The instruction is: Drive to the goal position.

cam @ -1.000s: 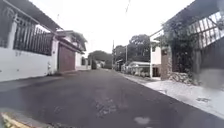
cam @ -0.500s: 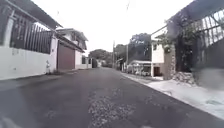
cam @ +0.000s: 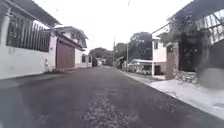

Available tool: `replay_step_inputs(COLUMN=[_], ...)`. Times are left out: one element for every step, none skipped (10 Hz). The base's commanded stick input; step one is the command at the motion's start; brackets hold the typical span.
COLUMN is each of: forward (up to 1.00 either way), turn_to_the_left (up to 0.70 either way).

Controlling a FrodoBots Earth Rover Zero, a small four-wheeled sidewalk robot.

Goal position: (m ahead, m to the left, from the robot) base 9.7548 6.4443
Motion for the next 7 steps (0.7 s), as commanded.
replay_step_inputs(forward=[0.41,0.41,0.41,0.41,0.40,0.42,0.45], turn_to_the_left=[0.00,0.00,0.00,0.00,0.00,0.00,0.00])
